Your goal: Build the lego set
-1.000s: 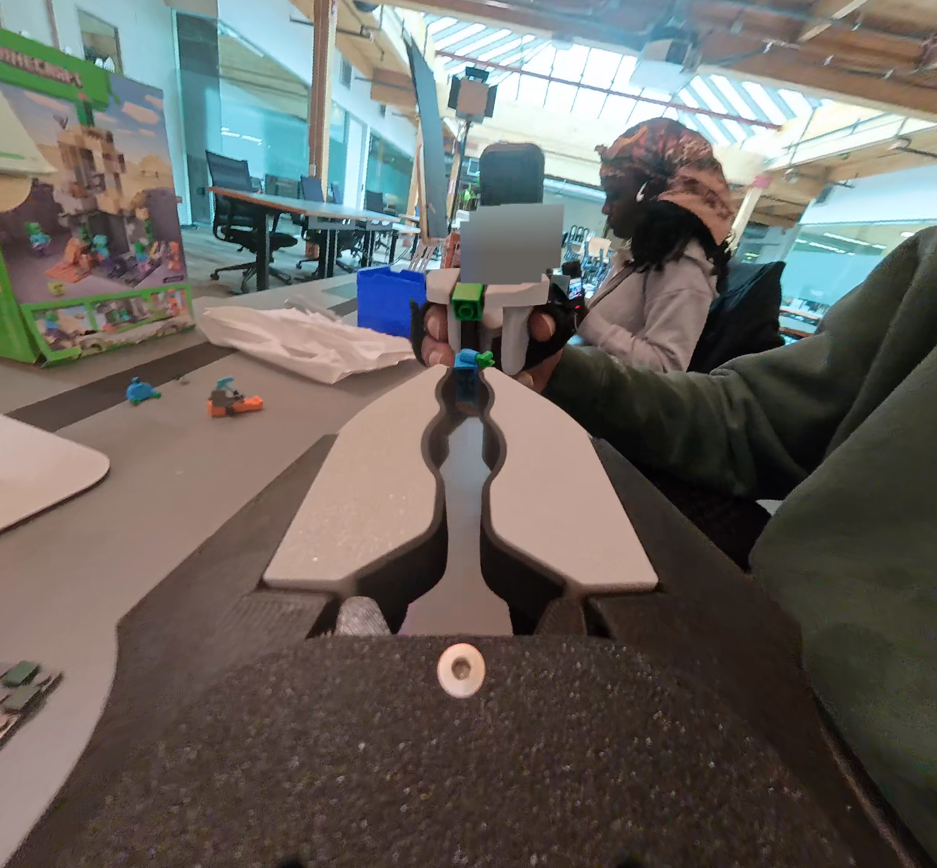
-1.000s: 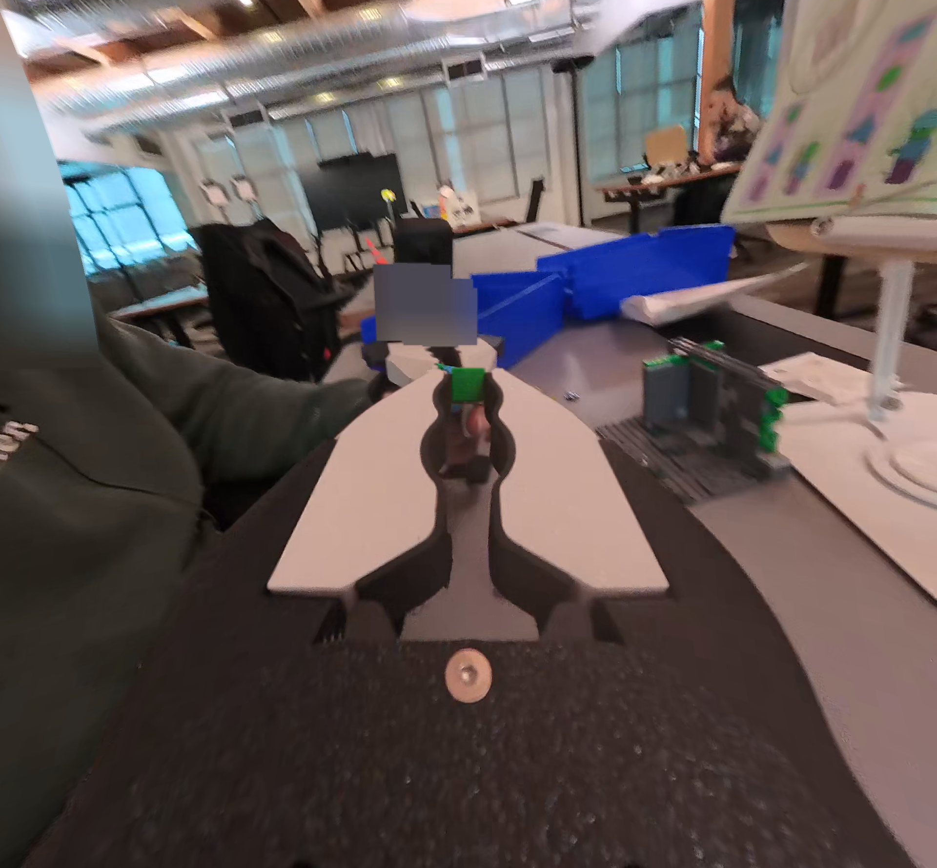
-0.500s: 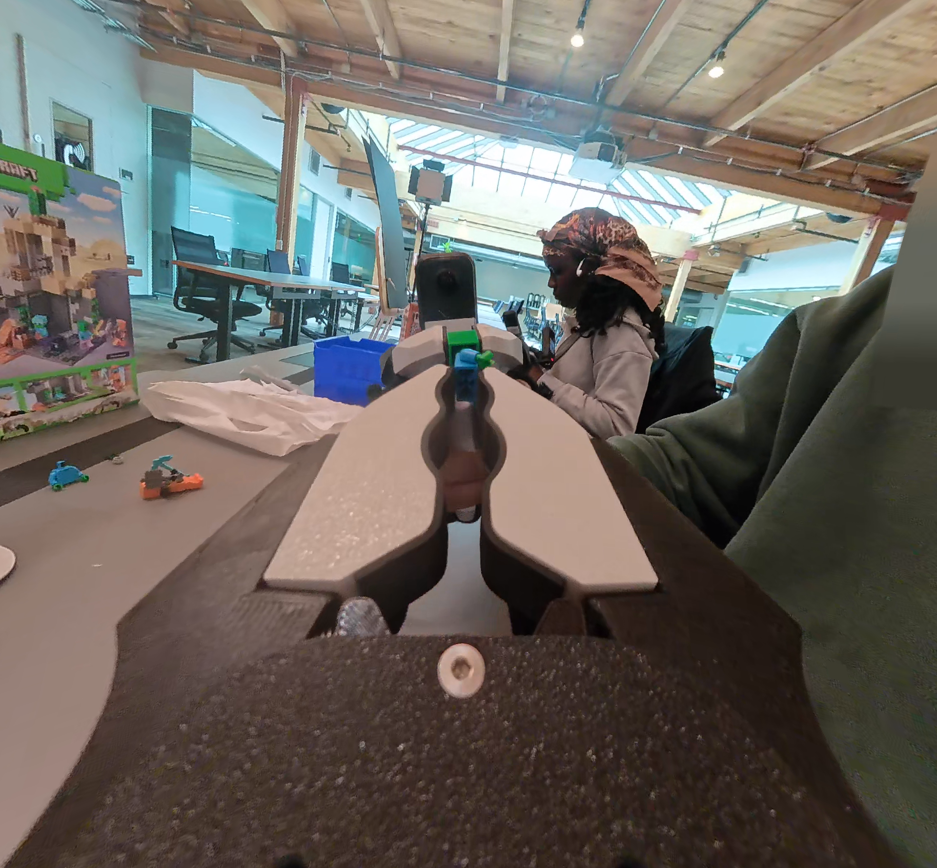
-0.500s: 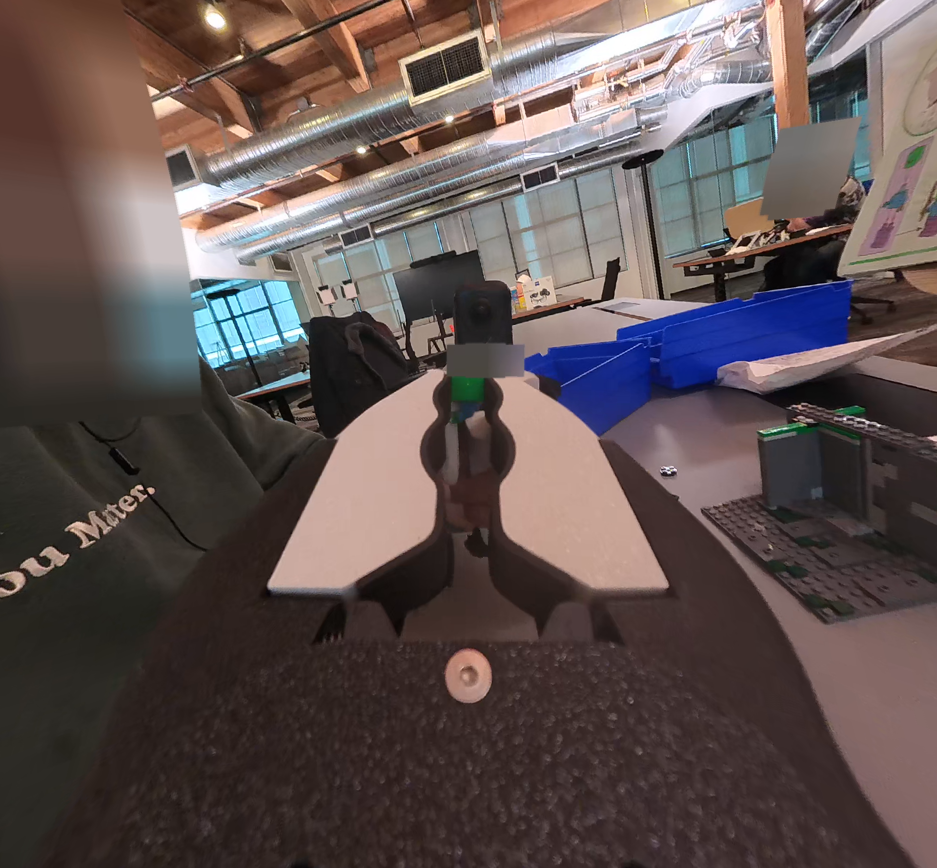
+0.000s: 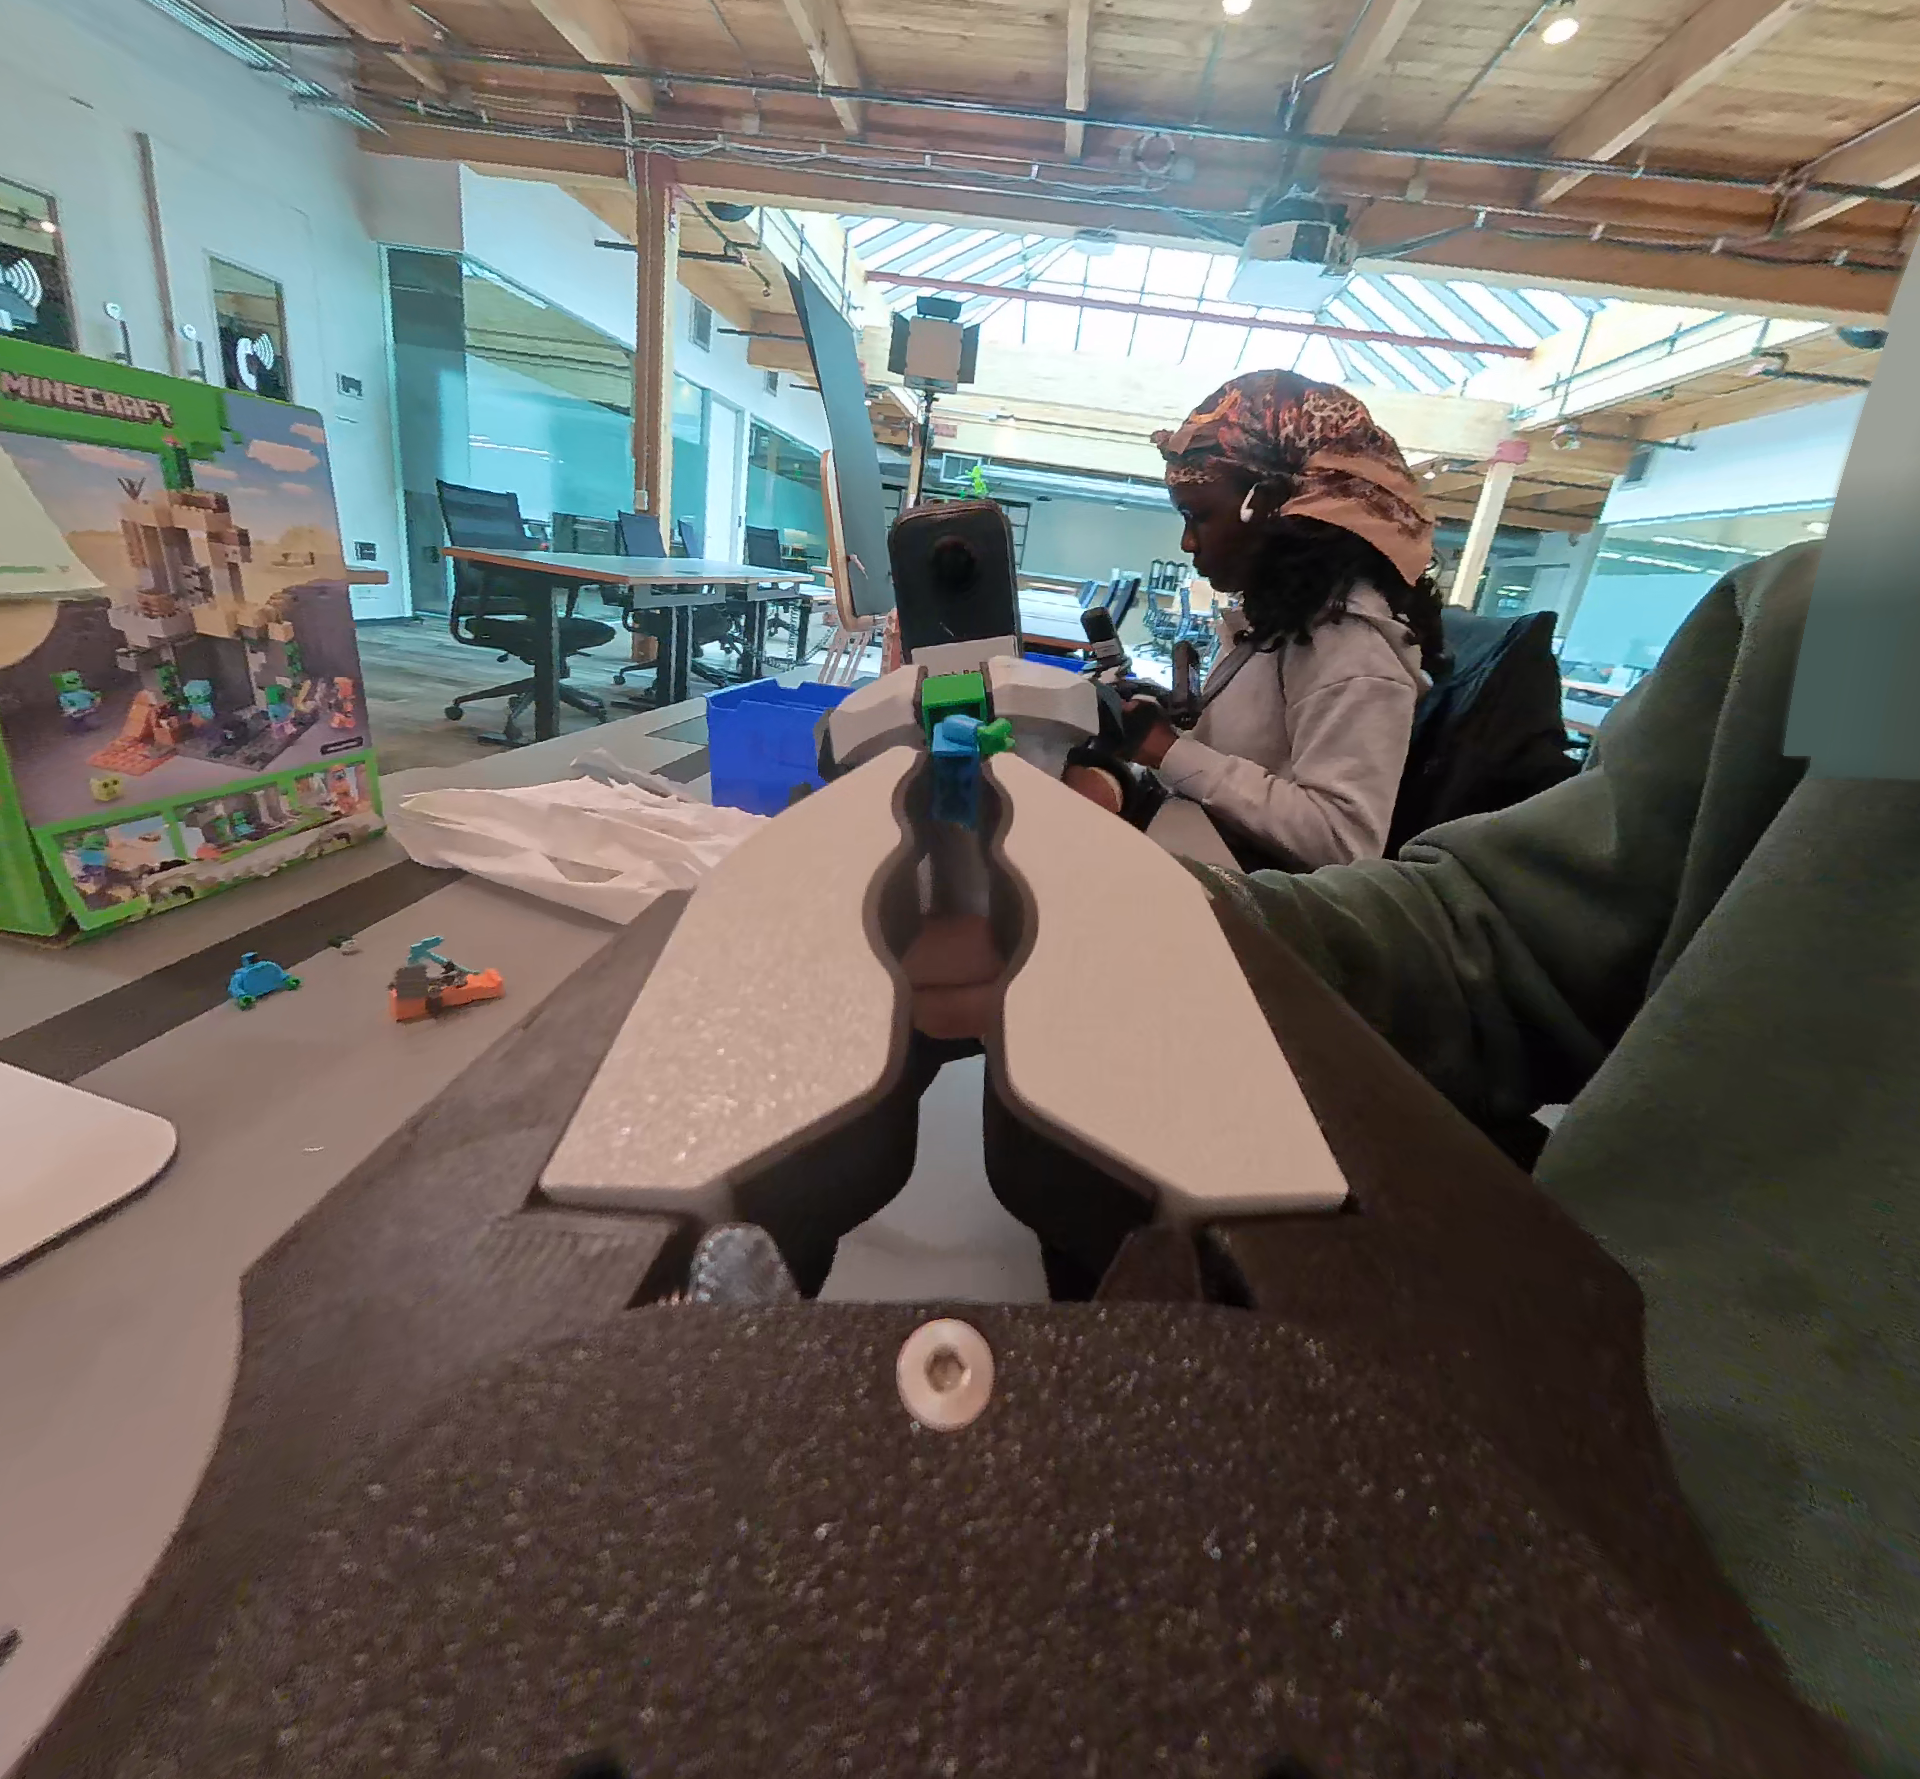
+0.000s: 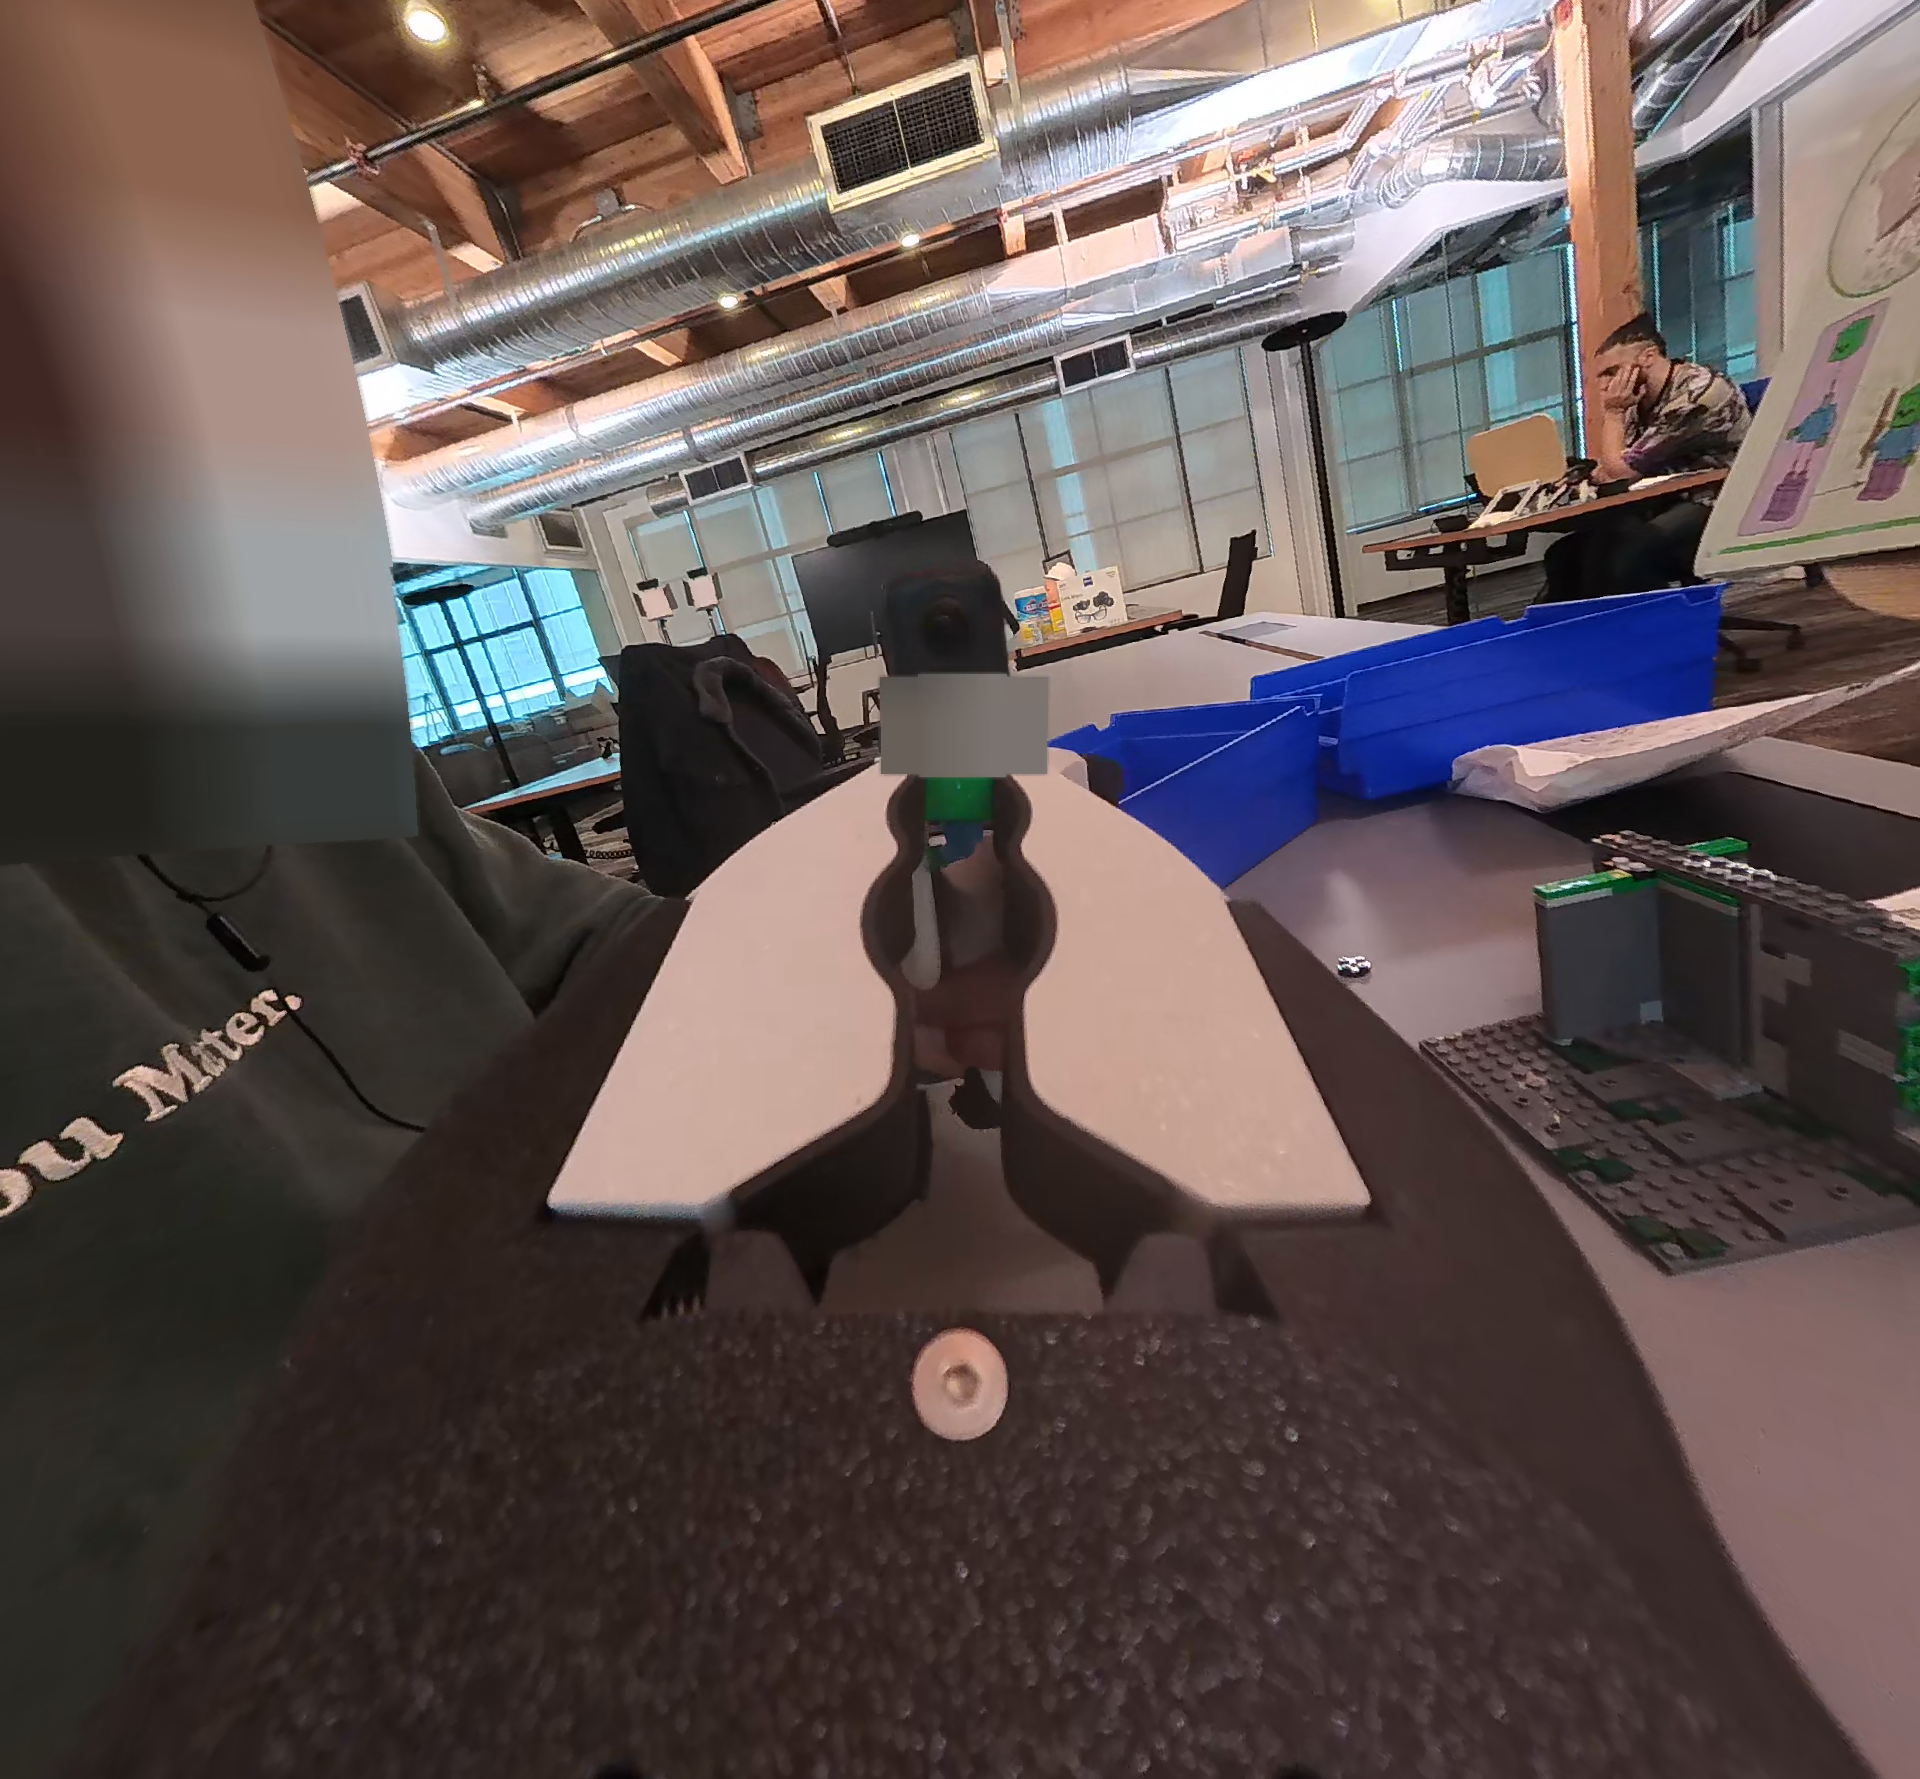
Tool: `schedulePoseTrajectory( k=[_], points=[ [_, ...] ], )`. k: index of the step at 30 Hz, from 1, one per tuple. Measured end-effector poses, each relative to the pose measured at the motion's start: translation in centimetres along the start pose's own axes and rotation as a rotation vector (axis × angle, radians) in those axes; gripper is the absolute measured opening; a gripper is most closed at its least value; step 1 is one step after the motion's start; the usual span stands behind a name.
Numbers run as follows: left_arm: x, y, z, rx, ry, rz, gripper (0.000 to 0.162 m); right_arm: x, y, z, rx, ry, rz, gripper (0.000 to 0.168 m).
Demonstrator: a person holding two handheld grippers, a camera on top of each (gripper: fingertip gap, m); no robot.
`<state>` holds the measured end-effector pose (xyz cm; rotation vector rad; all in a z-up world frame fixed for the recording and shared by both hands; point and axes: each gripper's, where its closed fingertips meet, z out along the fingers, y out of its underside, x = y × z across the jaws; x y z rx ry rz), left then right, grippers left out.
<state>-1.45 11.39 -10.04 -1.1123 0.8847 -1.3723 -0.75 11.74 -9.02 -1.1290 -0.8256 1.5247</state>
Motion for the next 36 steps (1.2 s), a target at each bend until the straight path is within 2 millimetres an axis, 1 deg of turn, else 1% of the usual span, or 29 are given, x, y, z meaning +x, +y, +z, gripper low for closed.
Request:
schedulePoseTrajectory(
  k=[8,18,25,36],
  points=[
    [-0.2,0.5,-0.1,-0.053,-0.017,0.04,0.007,0.3,0.7,-0.2,-0.065,0.025,-0.02,0.012],
    [-0.3,1.0,-0.3,-0.107,-0.024,0.06,0.008,0.5,1.5,-0.2,-0.091,0.034,-0.018,0.012],
    [-0.4,1.5,-0.4,-0.122,-0.012,0.023,0.008,0.7,2.1,-0.3,-0.116,0.041,-0.032,0.012],
    [-0.7,2.1,-0.6,-0.169,-0.017,0.039,0.008,0.9,2.9,-0.3,-0.15,0.051,-0.044,0.012]
  ],
)
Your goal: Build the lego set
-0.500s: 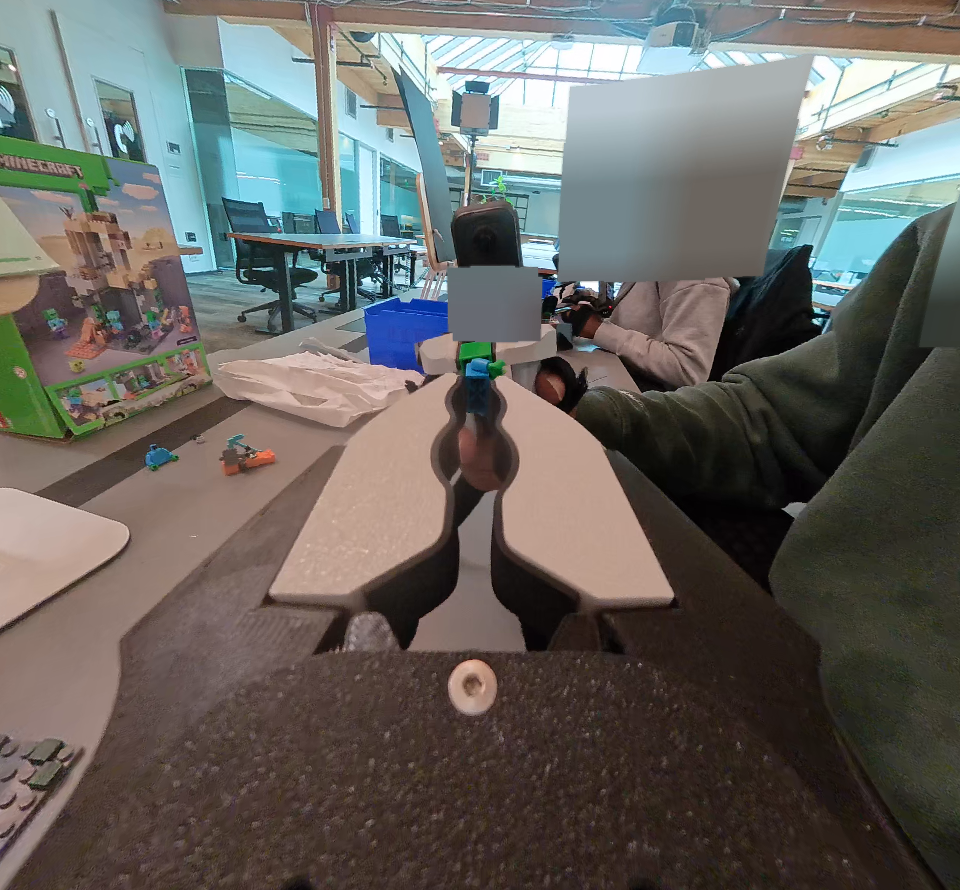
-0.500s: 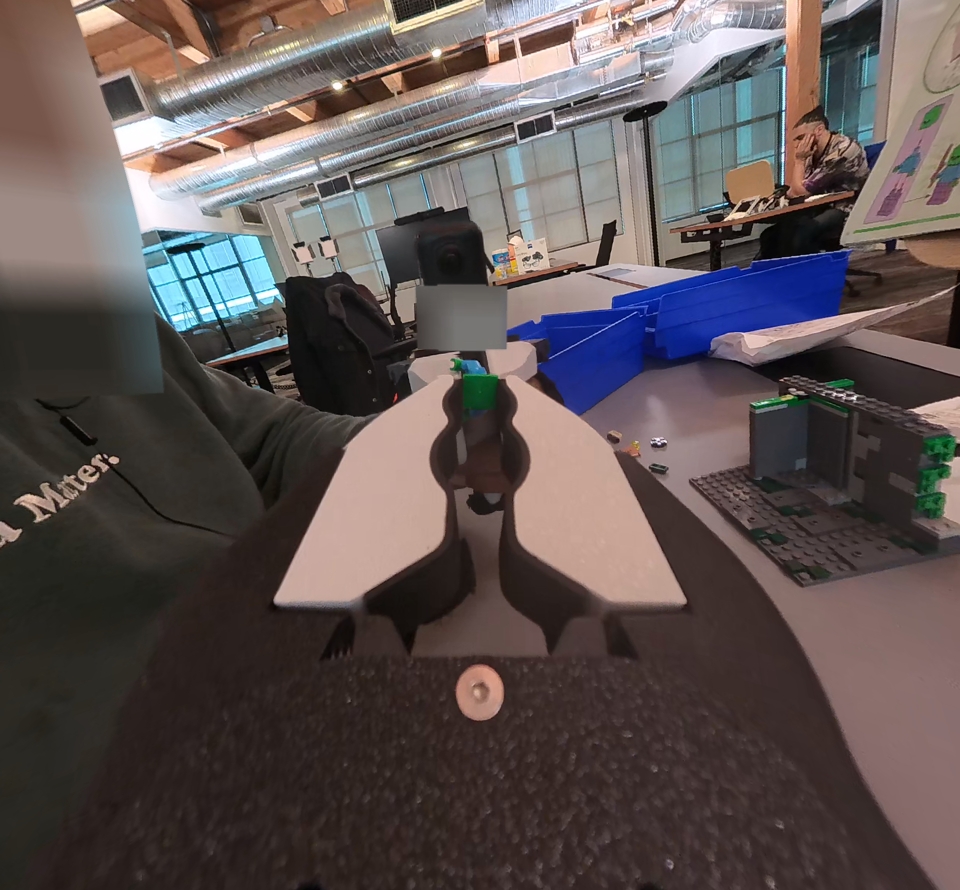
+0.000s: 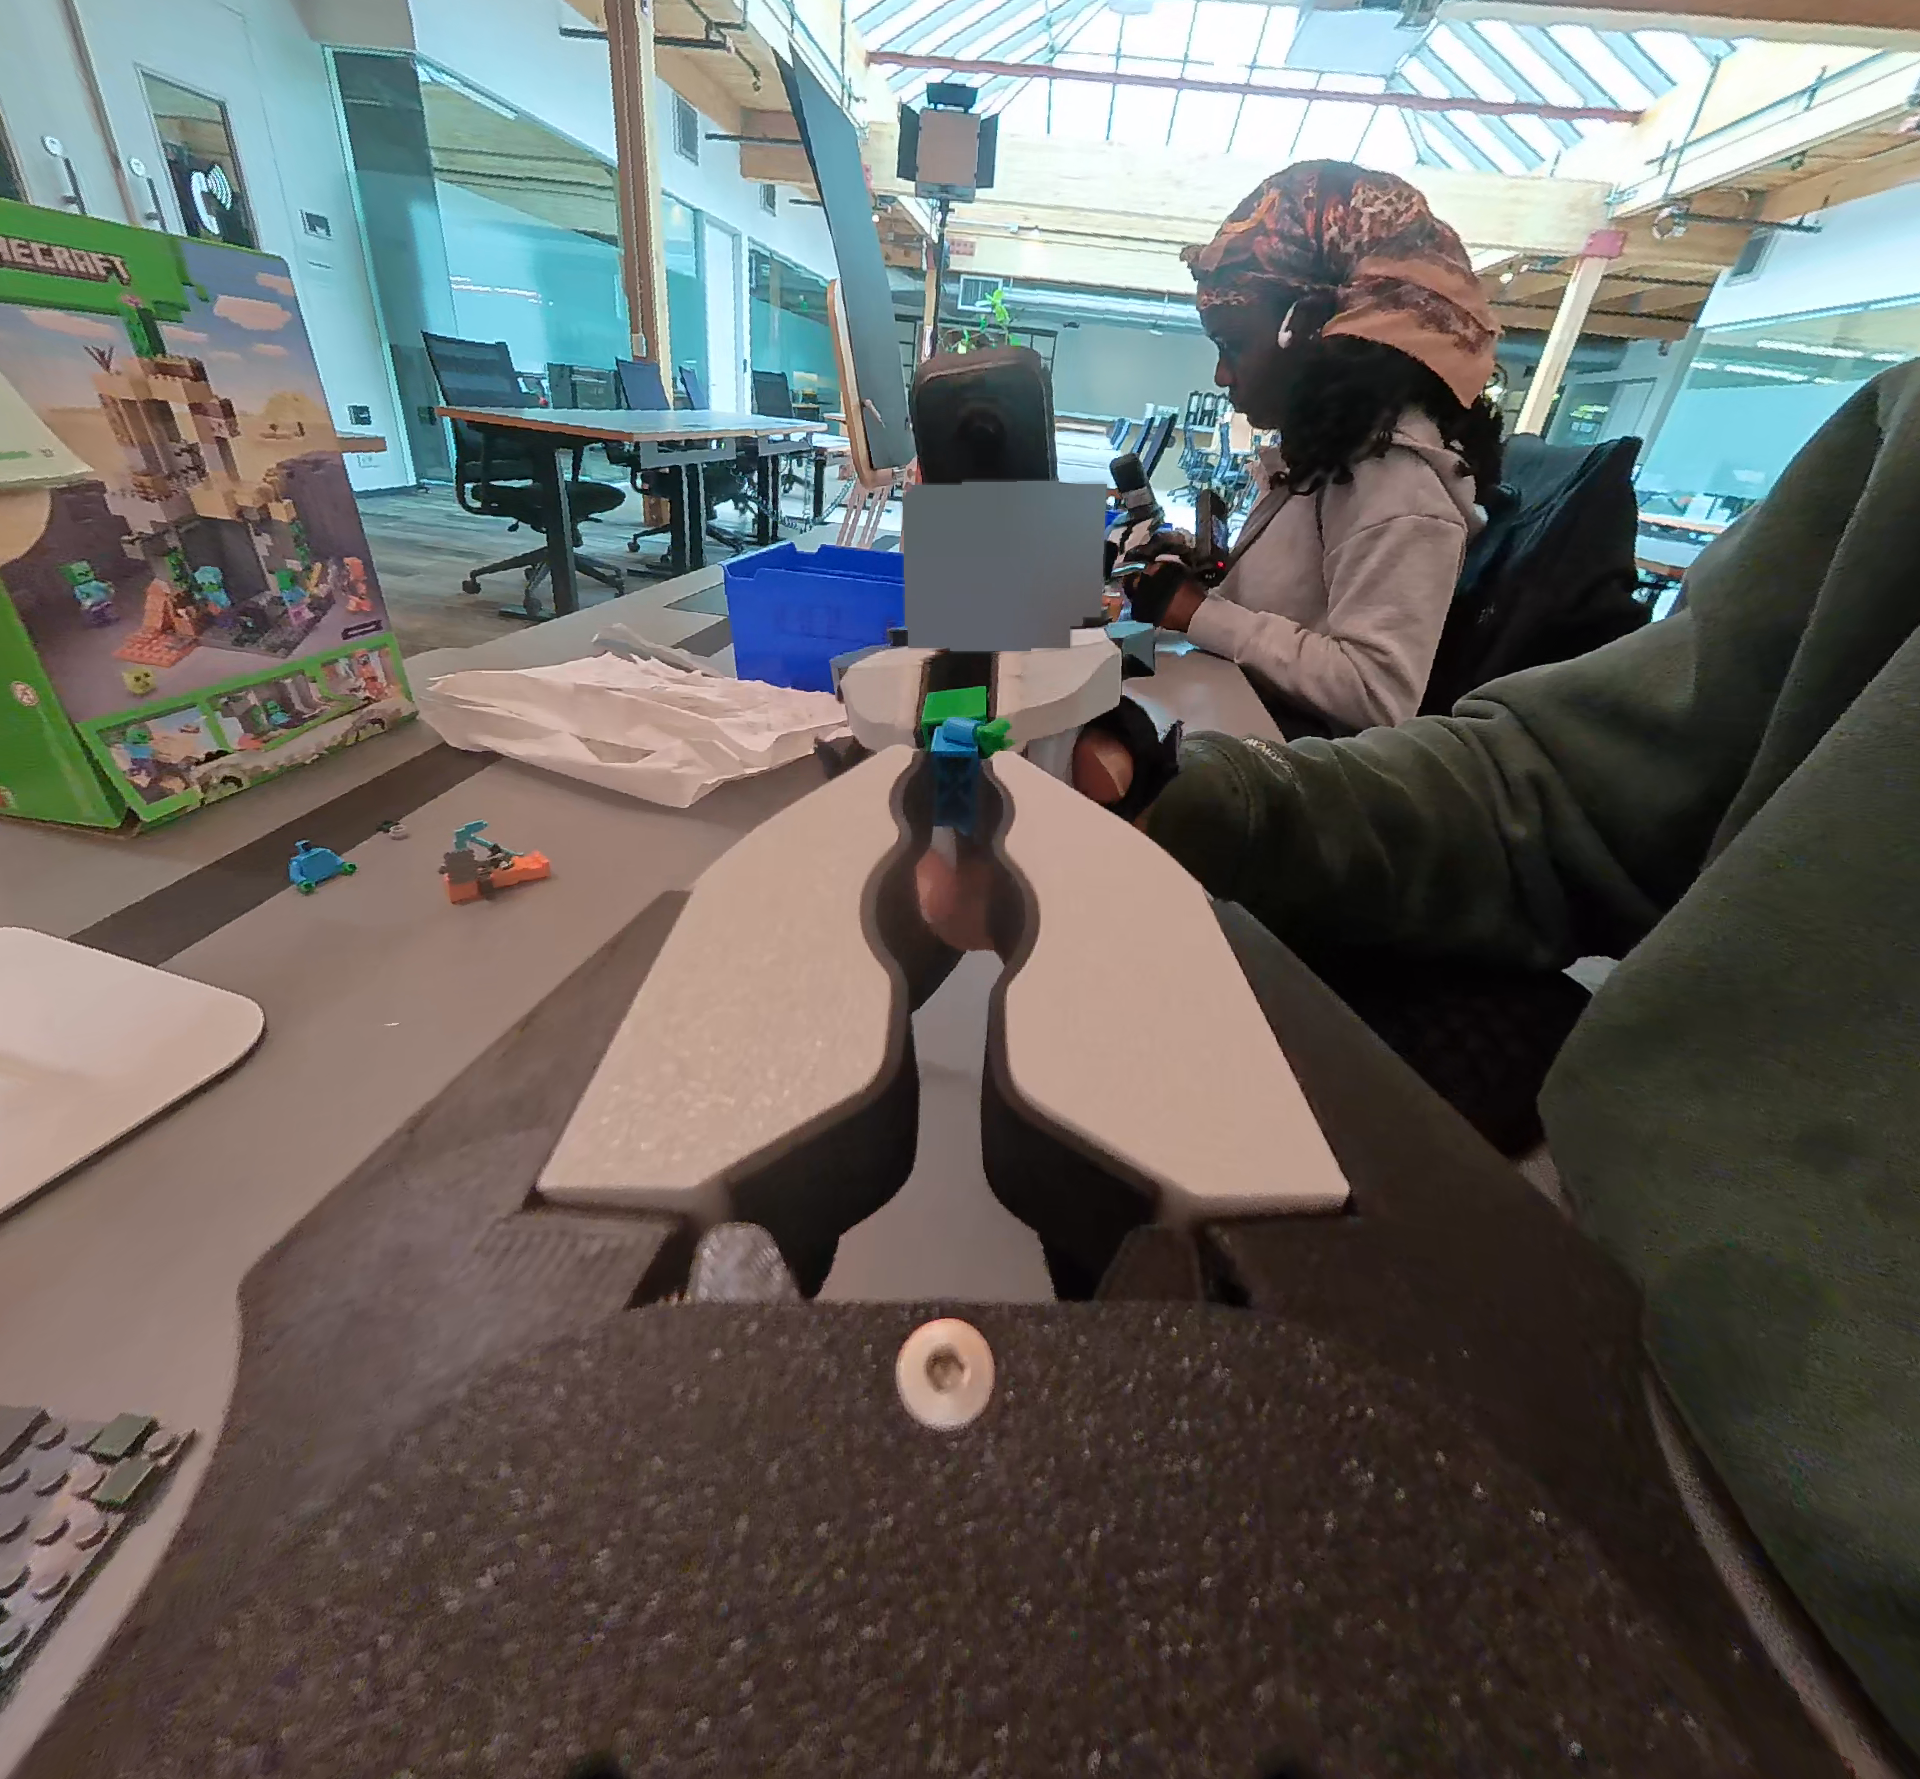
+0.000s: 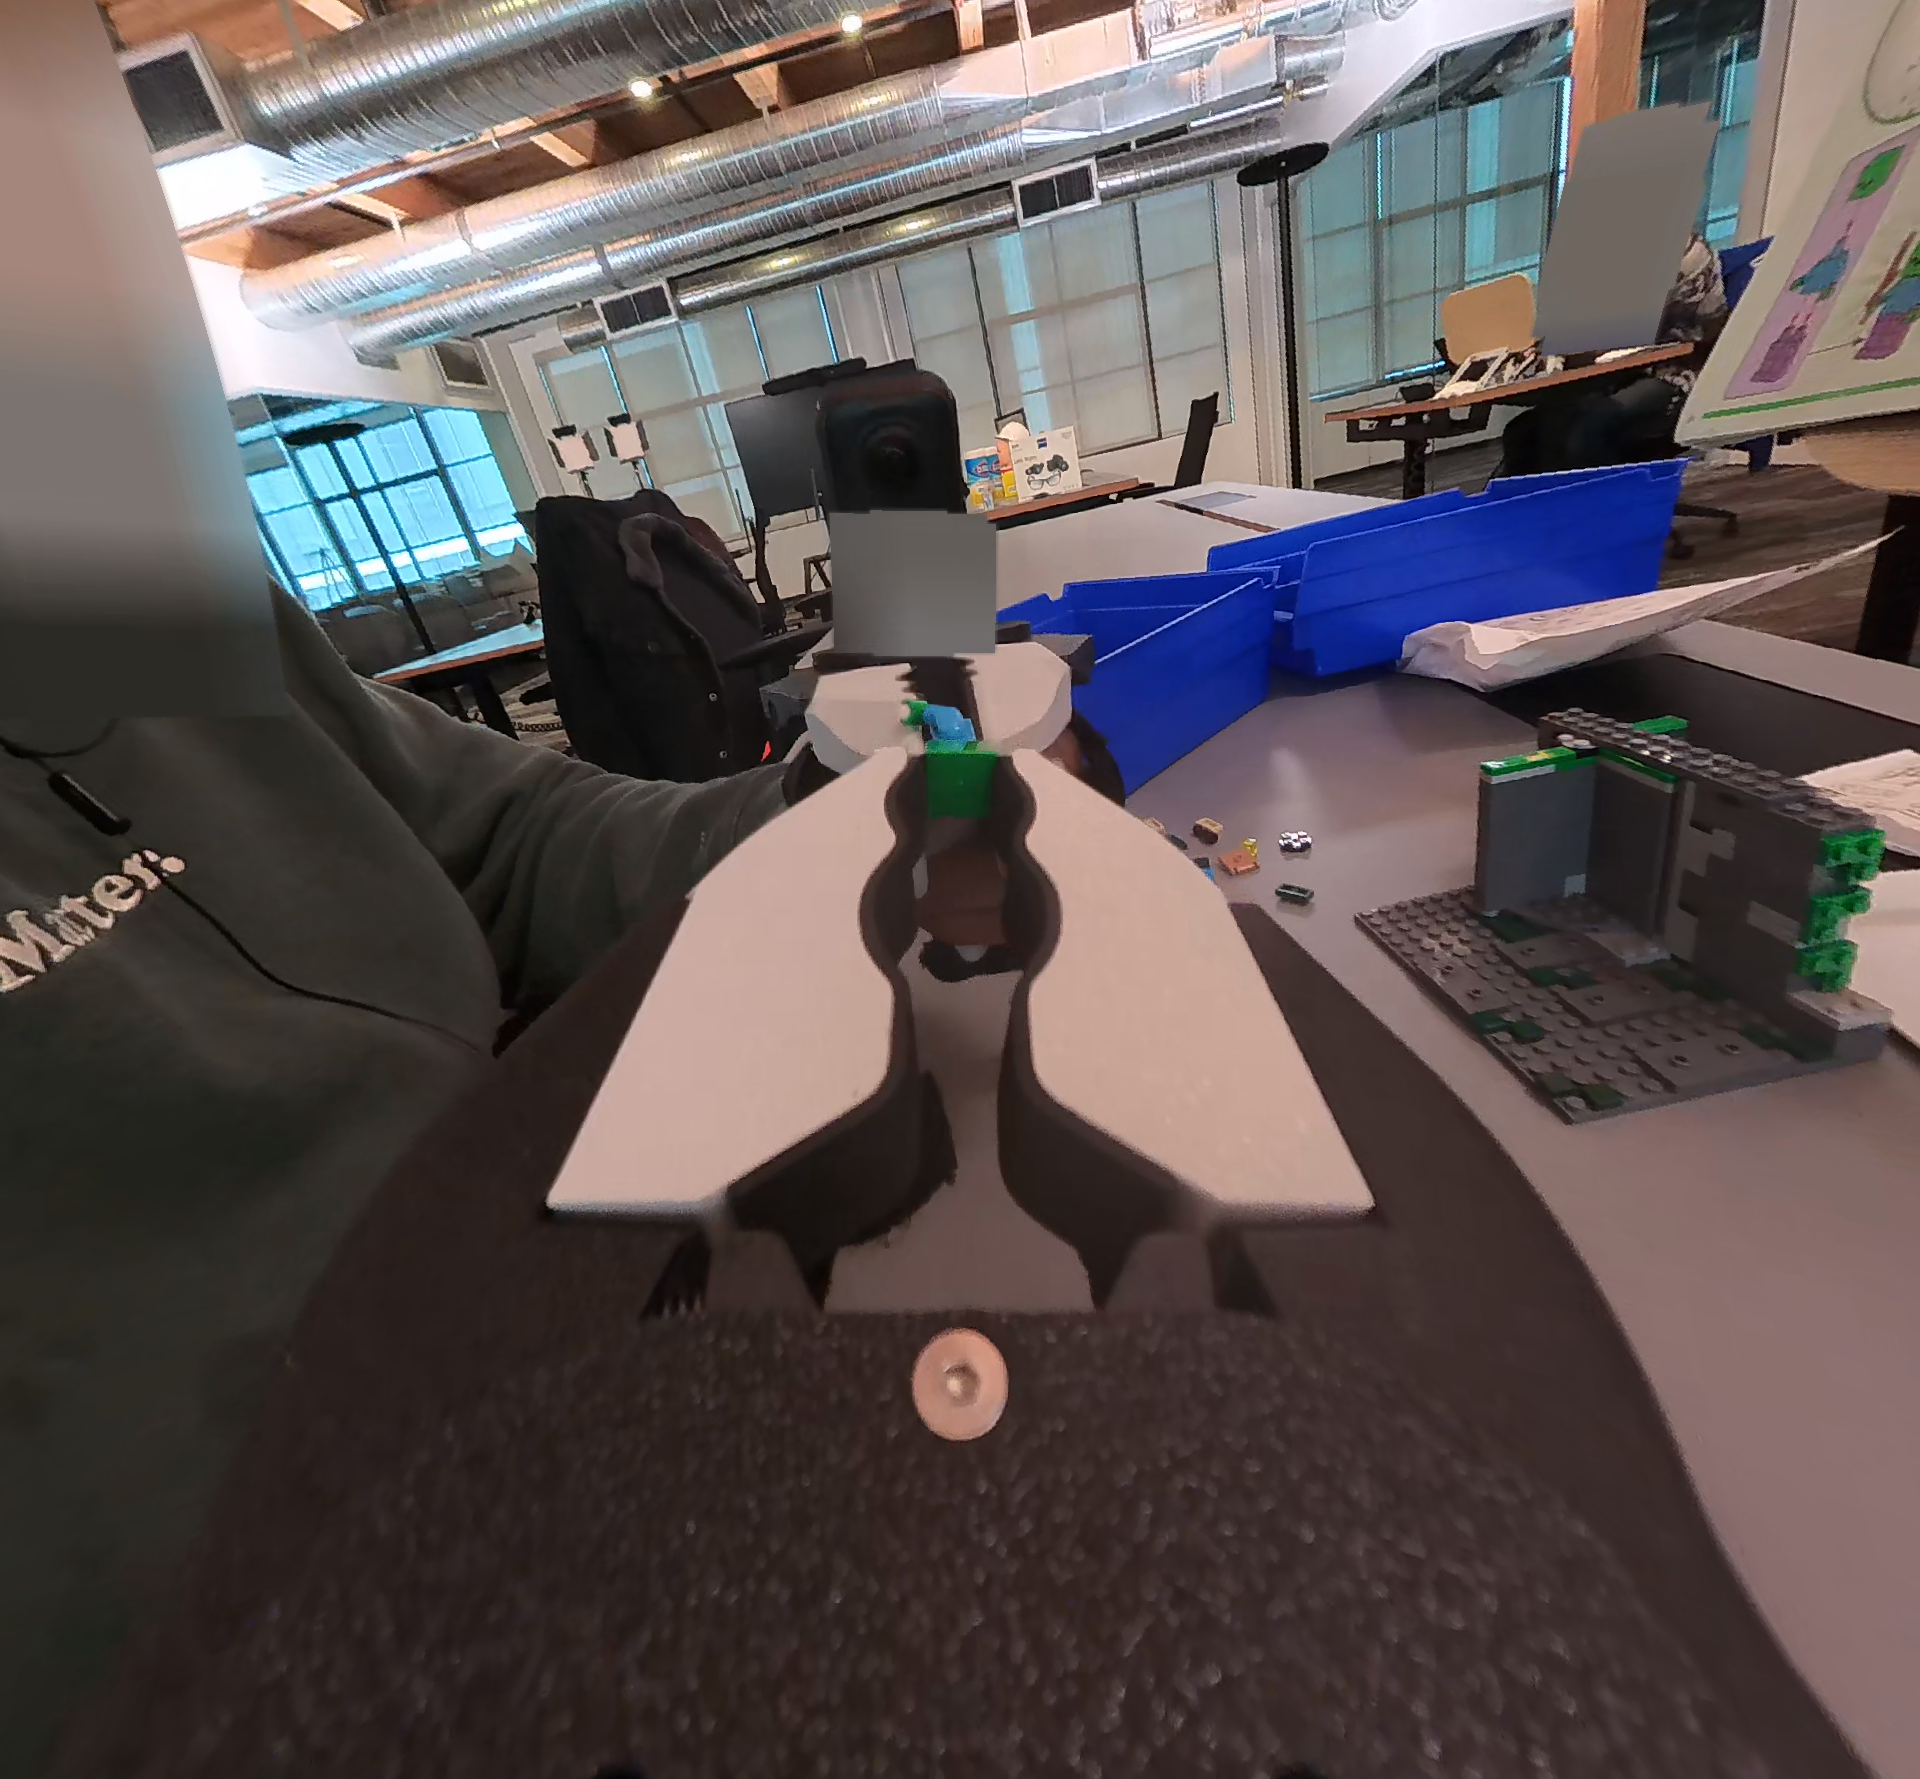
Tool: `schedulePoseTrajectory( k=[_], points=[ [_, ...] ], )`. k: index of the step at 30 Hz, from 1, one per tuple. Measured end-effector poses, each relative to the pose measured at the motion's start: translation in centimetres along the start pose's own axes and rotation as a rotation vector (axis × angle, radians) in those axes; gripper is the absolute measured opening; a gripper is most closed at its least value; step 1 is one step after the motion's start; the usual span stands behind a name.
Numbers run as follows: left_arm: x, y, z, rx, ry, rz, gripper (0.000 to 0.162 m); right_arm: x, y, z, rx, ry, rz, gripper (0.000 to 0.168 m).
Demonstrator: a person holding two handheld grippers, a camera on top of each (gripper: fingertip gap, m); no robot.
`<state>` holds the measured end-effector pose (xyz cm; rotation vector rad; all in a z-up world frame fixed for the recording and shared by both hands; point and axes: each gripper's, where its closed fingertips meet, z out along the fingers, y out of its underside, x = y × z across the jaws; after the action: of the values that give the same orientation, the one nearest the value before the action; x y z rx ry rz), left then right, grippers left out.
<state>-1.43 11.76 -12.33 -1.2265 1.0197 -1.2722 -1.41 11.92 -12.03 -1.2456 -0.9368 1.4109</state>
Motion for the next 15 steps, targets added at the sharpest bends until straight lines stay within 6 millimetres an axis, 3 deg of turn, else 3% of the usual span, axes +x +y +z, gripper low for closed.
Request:
schedulePoseTrajectory(
  k=[15],
  points=[
    [-0.29,0.98,-0.03,-0.064,-0.01,0.024,0.008,0.36,0.98,0.02,-0.032,0.005,0.006,0.013]
  ],
)
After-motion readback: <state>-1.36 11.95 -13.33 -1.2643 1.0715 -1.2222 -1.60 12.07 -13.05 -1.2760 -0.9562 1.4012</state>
